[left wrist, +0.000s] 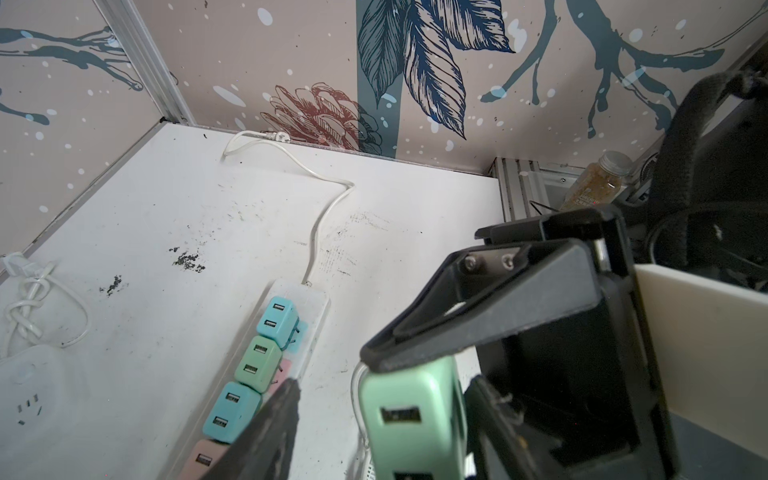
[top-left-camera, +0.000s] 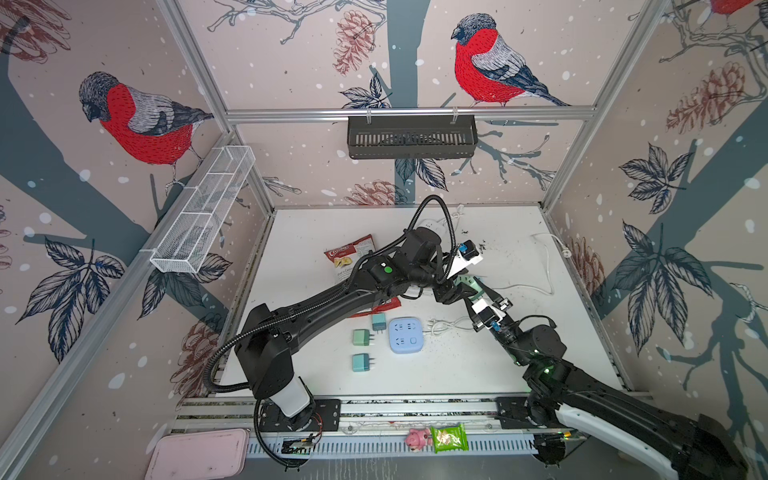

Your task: Insert the plug

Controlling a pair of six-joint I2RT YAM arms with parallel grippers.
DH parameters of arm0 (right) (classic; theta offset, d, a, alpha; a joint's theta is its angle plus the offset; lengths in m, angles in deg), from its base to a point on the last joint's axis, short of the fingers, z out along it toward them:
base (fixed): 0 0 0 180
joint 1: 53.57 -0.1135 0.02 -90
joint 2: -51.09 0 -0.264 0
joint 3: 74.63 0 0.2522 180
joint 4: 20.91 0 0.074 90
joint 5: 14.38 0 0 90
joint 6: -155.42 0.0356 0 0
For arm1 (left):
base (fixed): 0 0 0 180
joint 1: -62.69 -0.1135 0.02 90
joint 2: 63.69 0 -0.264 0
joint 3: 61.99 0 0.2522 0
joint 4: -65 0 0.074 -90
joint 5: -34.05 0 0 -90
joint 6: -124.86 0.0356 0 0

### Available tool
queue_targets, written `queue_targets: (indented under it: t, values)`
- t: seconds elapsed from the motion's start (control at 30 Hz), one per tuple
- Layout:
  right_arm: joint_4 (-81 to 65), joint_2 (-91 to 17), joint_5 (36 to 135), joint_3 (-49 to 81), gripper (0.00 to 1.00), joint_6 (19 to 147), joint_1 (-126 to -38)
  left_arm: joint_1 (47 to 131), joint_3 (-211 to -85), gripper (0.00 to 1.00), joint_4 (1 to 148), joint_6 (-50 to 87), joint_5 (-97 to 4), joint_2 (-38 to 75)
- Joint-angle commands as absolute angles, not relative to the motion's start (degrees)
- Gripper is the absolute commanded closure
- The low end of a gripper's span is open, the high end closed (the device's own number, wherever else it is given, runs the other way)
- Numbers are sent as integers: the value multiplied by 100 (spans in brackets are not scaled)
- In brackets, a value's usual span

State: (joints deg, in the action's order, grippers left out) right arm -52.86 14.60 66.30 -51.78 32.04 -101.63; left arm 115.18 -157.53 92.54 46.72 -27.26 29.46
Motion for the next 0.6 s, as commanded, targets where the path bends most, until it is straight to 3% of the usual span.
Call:
queue_targets:
  t: [0.0, 0.57]
  values:
    - [-5593, 1477, 6580, -5164, 99, 3176, -10174, 11543, -15857, 39, 9521, 4829, -2542, 3041]
    - [-6050, 1873, 6898, -5556, 99, 3049, -10120, 11544, -16061, 48, 9920, 4936, -1920, 3207]
